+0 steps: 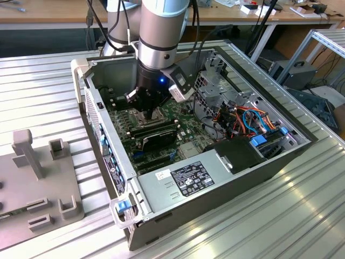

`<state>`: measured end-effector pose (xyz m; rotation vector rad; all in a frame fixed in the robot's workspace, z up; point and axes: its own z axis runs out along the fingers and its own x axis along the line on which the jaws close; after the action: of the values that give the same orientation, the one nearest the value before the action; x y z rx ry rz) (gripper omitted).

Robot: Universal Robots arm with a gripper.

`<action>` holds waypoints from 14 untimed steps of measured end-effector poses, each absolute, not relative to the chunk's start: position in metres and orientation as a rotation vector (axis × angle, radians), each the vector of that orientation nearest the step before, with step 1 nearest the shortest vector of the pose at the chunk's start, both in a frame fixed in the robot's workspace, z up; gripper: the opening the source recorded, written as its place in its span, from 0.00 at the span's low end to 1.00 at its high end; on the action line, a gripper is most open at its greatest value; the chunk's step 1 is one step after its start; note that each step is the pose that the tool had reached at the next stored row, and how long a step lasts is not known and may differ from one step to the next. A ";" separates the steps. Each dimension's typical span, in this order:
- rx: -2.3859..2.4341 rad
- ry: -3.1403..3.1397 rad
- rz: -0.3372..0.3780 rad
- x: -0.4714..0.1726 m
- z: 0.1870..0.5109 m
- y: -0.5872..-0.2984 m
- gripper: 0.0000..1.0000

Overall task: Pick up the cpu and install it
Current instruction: 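Install the second cpu locking lever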

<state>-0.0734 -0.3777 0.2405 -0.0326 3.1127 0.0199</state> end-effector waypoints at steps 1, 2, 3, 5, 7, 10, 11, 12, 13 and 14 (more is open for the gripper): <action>-0.032 3.113 0.020 -0.073 0.239 -0.378 0.11; -0.032 3.113 0.020 -0.074 0.237 -0.378 0.11; -0.032 3.113 0.020 -0.074 0.237 -0.378 0.11; -0.032 3.113 0.020 -0.074 0.236 -0.378 0.11; -0.032 3.113 0.020 -0.074 0.234 -0.378 0.11; -0.033 3.113 0.020 -0.077 0.230 -0.378 0.11; -0.032 3.113 0.020 -0.079 0.228 -0.378 0.11; -0.032 3.113 0.020 -0.080 0.226 -0.378 0.11; -0.032 3.113 0.020 -0.081 0.225 -0.378 0.11; -0.032 3.113 0.020 -0.082 0.224 -0.378 0.11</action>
<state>-0.0817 -0.3776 0.2238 -0.0323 3.1127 0.0200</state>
